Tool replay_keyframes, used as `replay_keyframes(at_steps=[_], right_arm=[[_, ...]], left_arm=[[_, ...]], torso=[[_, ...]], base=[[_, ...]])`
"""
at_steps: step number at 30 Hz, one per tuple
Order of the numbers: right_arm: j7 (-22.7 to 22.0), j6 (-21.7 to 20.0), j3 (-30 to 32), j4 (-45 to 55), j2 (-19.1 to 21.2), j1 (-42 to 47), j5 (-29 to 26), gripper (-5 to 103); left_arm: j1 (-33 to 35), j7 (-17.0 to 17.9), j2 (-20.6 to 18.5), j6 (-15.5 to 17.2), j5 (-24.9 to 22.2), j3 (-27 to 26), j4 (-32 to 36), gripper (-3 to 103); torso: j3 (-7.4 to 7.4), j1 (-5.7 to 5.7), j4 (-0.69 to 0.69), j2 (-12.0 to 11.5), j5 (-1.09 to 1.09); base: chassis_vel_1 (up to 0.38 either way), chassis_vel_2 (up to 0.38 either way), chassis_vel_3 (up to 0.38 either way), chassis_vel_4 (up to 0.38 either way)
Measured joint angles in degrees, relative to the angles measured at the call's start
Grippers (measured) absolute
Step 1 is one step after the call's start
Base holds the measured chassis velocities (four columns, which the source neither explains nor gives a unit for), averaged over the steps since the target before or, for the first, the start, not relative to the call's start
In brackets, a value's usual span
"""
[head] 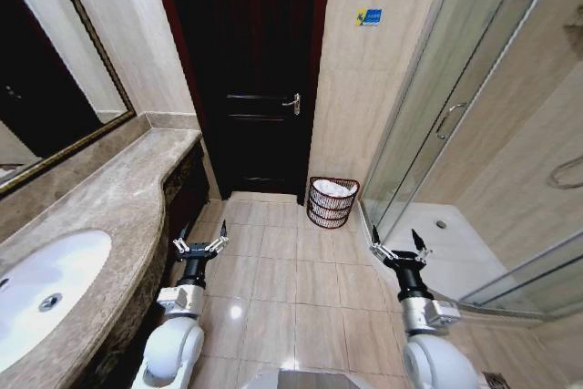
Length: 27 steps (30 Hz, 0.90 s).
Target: Discard the used towel into the hamper.
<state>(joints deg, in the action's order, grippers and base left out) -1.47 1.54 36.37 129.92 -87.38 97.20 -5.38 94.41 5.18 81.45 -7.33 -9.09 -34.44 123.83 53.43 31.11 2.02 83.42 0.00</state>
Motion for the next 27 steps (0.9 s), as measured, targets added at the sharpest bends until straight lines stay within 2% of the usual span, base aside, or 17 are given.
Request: replay_keyframes(at_steps=[27], right_arm=[[0.0,0.0,0.0,0.0,0.0,0.0,0.0,100]], left_arm=[[0.0,0.0,0.0,0.0,0.0,0.0,-0.1,100]], torso=[[0.00,0.00,0.00,0.0,0.00]], base=[[0.000,0.000,0.000,0.000]])
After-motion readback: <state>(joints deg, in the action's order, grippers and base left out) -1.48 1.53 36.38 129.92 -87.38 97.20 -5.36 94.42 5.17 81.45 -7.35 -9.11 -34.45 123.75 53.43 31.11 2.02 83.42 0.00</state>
